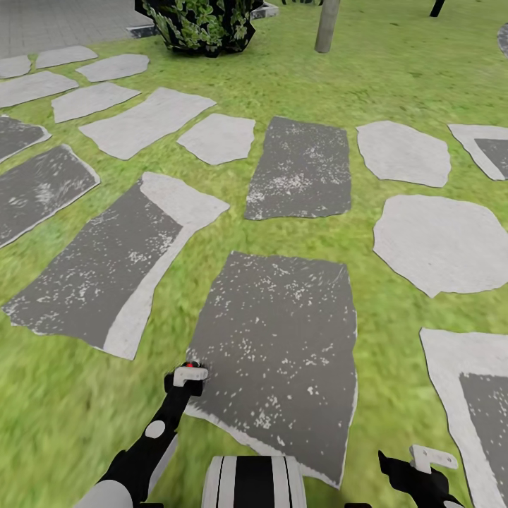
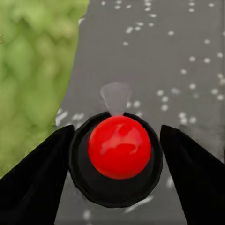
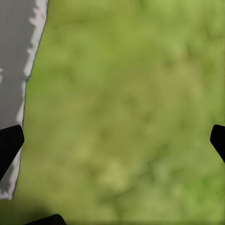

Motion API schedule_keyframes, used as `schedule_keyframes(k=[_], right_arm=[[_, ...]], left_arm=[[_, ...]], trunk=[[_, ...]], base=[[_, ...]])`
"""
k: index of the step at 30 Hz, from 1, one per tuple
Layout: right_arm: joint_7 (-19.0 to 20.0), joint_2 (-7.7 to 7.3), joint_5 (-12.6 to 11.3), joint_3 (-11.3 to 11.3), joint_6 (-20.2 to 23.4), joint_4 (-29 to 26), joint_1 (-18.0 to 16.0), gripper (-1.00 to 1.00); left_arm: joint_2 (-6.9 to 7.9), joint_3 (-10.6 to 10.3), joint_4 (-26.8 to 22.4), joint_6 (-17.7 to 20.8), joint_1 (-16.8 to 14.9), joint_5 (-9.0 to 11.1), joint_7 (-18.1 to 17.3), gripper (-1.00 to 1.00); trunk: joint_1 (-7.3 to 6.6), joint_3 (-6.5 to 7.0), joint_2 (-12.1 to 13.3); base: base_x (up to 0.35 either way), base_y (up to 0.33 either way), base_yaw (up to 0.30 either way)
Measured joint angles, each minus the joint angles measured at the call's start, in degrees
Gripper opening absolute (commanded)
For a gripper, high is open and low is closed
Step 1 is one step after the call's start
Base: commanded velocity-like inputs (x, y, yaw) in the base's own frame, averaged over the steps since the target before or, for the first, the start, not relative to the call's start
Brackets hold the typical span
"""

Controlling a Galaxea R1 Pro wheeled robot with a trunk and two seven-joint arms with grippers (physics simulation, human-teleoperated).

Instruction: Pick up the pesticide atomizer in the garden and spray insectifuge to fully cover both potted plants in the garden.

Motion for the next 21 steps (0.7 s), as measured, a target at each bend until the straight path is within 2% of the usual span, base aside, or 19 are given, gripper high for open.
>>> schedule_keyframes(k=[21], right_arm=[[-0.02, 0.0, 0.02, -0.02, 0.0, 0.0, 0.0, 1.0]], left_arm=[[0.0, -0.02, -0.08, -0.01, 0.0, -0.01, -0.03, -1.0]], trunk=[[0.0, 0.0, 0.0]], base=[[0.0, 0.0, 0.0]])
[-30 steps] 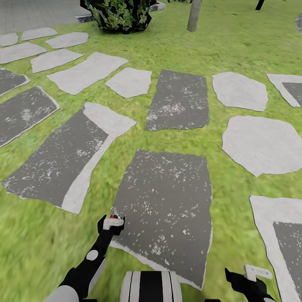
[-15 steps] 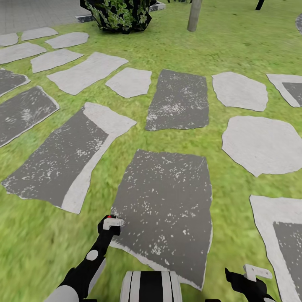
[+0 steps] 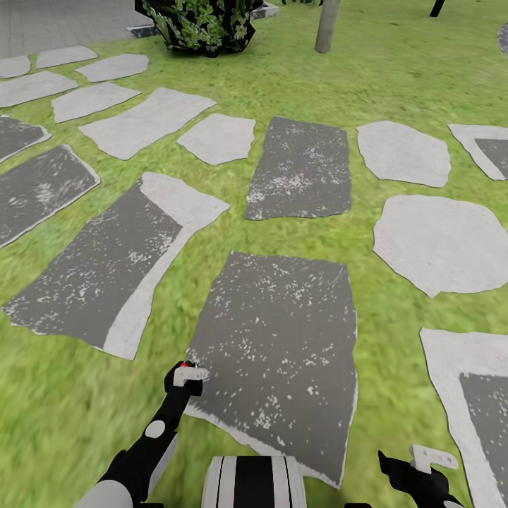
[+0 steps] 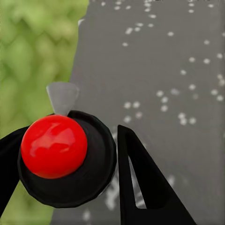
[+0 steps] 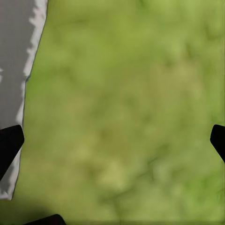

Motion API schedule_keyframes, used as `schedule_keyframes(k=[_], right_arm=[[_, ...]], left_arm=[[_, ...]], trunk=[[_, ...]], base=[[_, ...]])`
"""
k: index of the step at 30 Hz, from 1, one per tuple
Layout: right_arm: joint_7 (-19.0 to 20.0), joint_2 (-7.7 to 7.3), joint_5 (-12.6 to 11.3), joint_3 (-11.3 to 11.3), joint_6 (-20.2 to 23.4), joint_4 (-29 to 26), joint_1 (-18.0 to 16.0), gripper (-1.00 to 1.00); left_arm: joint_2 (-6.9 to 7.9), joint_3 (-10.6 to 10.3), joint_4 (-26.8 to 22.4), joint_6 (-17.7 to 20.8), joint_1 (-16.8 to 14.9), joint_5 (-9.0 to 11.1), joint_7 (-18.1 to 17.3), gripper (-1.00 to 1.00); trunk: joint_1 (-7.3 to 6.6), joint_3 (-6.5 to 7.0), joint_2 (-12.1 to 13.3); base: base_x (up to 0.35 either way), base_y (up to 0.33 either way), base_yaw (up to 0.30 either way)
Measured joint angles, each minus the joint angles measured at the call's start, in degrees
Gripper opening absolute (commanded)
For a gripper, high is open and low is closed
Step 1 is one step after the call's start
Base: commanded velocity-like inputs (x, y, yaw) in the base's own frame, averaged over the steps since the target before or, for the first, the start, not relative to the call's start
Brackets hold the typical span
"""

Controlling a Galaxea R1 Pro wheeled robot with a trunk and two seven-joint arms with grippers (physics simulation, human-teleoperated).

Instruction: Pick up the pesticide atomizer in the garden and spray insectifuge to fully cover both potted plants in the garden.

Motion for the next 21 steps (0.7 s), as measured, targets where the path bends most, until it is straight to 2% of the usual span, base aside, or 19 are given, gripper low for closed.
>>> schedule_keyframes(k=[5, 21], right_arm=[[0.01, 0.0, 0.0, 0.0, 0.0, 0.0, 0.0, 1.0], [0.0, 0.0, 0.0, 0.0, 0.0, 0.0, 0.0, 1.0]], left_arm=[[0.0, 0.0, 0.0, 0.0, 0.0, -0.01, 0.0, -1.0], [0.0, 0.0, -0.06, 0.0, 0.0, -0.01, 0.0, -1.0]], trunk=[[0.0, 0.0, 0.0], [-0.41, 3.54, 0.21]], base=[[0.0, 0.0, 0.0], [0.0, 0.0, 0.0]])
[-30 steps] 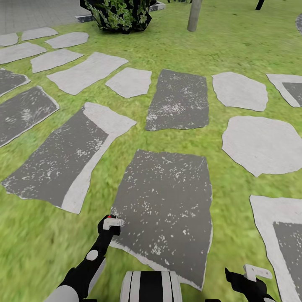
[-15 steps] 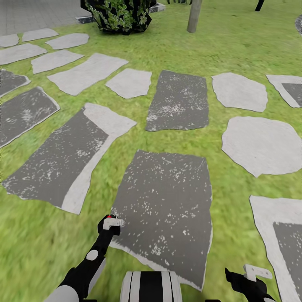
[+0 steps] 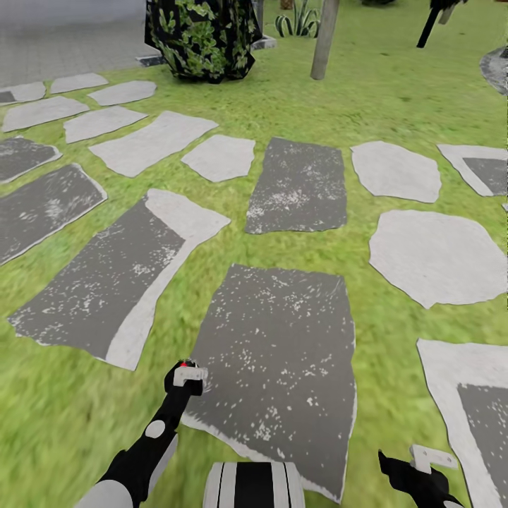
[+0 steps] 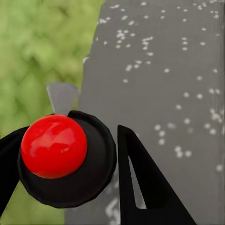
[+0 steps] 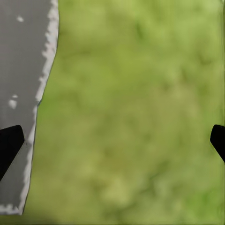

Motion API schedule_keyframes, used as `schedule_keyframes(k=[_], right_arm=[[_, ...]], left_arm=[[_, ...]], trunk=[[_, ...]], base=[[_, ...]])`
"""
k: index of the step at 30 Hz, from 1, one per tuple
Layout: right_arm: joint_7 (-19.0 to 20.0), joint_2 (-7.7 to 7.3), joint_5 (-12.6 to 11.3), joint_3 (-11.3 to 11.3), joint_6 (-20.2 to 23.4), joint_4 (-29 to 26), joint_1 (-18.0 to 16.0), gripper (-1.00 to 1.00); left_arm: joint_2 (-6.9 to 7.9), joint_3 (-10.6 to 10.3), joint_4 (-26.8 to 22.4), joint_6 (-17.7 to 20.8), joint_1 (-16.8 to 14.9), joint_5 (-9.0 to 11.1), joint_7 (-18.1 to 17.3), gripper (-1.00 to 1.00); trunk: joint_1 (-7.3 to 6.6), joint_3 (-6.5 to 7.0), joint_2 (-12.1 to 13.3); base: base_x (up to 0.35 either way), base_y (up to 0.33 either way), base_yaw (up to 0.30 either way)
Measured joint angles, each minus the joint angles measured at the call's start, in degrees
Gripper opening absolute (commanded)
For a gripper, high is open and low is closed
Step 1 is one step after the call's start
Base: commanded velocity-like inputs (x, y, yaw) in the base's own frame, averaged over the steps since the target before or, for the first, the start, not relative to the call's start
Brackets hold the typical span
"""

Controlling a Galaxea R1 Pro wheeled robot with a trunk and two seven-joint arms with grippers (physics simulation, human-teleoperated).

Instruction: Pick up the pesticide atomizer in the garden and spray insectifuge to fully cover both potted plants in the garden.

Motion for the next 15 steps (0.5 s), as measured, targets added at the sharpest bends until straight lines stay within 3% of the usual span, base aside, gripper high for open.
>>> schedule_keyframes(k=[15], right_arm=[[0.3, -0.18, 0.19, -0.07, -0.1, 0.0, 0.0, 1.0]], left_arm=[[0.0, 0.0, -1.58, 0.65, 0.0, -0.01, 0.14, -1.0]], trunk=[[-0.39, 3.33, 0.2]], base=[[0.0, 0.0, 0.0]])
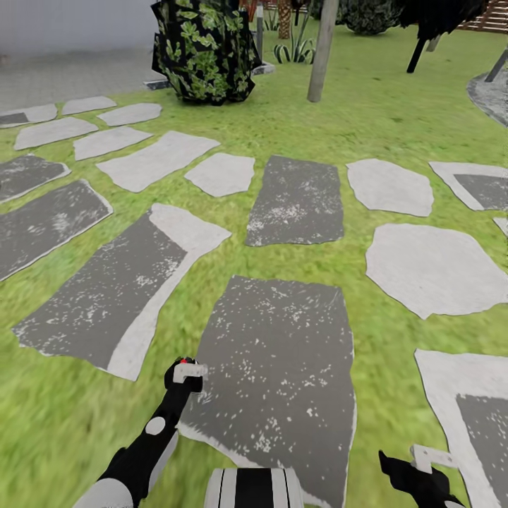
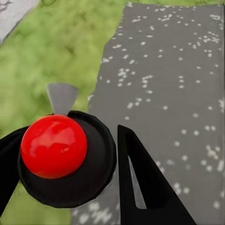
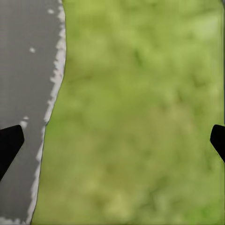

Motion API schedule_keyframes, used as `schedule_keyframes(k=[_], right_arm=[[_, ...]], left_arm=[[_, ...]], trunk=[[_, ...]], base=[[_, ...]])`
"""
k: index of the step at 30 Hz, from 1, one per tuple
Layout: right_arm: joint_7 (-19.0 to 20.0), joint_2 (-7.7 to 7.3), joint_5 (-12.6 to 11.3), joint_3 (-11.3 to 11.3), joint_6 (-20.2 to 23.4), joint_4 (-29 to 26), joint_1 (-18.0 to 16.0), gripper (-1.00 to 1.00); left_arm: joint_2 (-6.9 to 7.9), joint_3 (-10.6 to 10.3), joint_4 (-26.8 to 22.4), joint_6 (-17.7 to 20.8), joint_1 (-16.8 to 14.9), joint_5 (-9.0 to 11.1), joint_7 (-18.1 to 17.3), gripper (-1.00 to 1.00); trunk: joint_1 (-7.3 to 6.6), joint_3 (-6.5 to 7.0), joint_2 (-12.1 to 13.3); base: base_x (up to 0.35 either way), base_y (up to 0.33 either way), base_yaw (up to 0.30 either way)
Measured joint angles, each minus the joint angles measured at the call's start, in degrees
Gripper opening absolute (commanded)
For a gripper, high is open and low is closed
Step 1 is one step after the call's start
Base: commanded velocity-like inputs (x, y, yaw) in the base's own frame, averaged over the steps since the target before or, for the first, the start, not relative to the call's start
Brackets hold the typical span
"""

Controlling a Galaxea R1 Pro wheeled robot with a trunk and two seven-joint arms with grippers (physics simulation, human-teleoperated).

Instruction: Pick up the pesticide atomizer in the garden and spray insectifuge to fully cover both potted plants in the garden.

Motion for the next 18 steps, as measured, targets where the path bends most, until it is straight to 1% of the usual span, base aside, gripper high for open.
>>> schedule_keyframes(k=[1, 2, 3, 4, 5, 6, 7, 10, 11, 12, 14, 17, 18], right_arm=[[0.0, 0.0, 0.01, -0.14, 0.0, 0.0, 0.0, 1.0], [0.0, -0.02, 0.03, -0.79, 0.0, 0.0, 0.0, 1.0], [0.0, -0.06, 0.03, -1.97, 0.01, 0.0, 0.0, 1.0], [0.03, -0.11, 0.01, -3.56, 0.01, 0.0, 0.0, 1.0], [0.07, -0.16, -0.04, -6.71, 0.01, 0.0, 0.0, 1.0], [0.1, -0.17, -0.12, -8.03, 0.01, 0.0, 0.0, 1.0], [0.12, -0.17, -0.16, -8.84, 0.01, 0.0, 0.0, 1.0], [0.14, -0.18, -0.19, -9.7, 0.01, 0.0, 0.0, 1.0], [0.12, -0.15, -0.2, -9.9, 0.01, 0.0, 0.0, 1.0], [0.11, -0.12, -0.2, -10.08, 0.01, 0.0, 0.0, 1.0], [0.14, -0.1, -0.21, -10.2, 0.01, 0.0, 0.0, 1.0], [0.15, -0.07, -0.21, -10.14, 0.01, 0.0, 0.0, 1.0], [0.16, -0.08, -0.21, -10.11, 0.01, -0.02, 0.0, 1.0]], left_arm=[[0.0, 0.0, -0.39, 0.22, 0.0, 0.0, 0.02, -1.0], [0.0, 0.0, -1.16, 0.96, 0.0, 0.0, 0.02, -1.0], [0.0, 0.0, -1.9, 2.14, 0.0, 0.01, 0.02, -1.0], [0.0, 0.02, -2.6, 3.67, 0.0, 0.01, -0.01, -1.0], [0.0, 0.07, -3.98, 6.84, 0.0, 0.01, -0.05, -1.0], [0.0, 0.08, -4.73, 8.2, -0.02, 0.01, -0.08, -1.0], [0.0, 0.08, -5.49, 9.25, -0.04, 0.01, -0.1, -1.0], [-0.02, 0.09, -7.4, 11.25, -0.07, 0.01, -0.12, -1.0], [-0.04, 0.09, -8.82, 12.53, -0.08, 0.01, -0.13, -1.0], [-0.07, 0.09, -11.18, 15.35, -0.09, 0.04, -0.14, -1.0], [-0.08, 0.08, -13.56, 19.66, -0.09, 0.07, -0.21, -1.0], [-0.09, 0.07, -15.51, 22.73, -0.1, 0.05, -0.23, -1.0], [-0.09, 0.06, -15.85, 22.99, -0.1, 0.06, -0.22, -1.0]], trunk=[[-0.03, 0.22, 0.01], [-0.05, 0.44, 0.03], [-0.08, 0.66, 0.04], [-0.1, 0.89, 0.05], [-0.13, 1.11, 0.07], [-0.15, 1.33, 0.08], [-0.18, 1.55, 0.09], [-0.26, 2.22, 0.13], [-0.28, 2.44, 0.15], [-0.31, 2.66, 0.16], [-0.36, 3.1, 0.19], [-0.44, 3.77, 0.23], [-0.46, 3.99, 0.24]], base=[[0.0, 0.0, 0.0], [0.0, 0.0, 0.0], [0.0, 0.0, 0.0], [0.0, 0.0, 0.0], [0.0, 0.0, 0.0], [0.0, 0.0, 0.0], [0.0, 0.0, 0.0], [0.0, 0.0, 0.0], [0.0, 0.0, 0.0], [0.0, 0.0, 0.0], [0.0, 0.0, 0.0], [0.0, 0.0, 0.0], [0.0, 0.0, 0.0]])
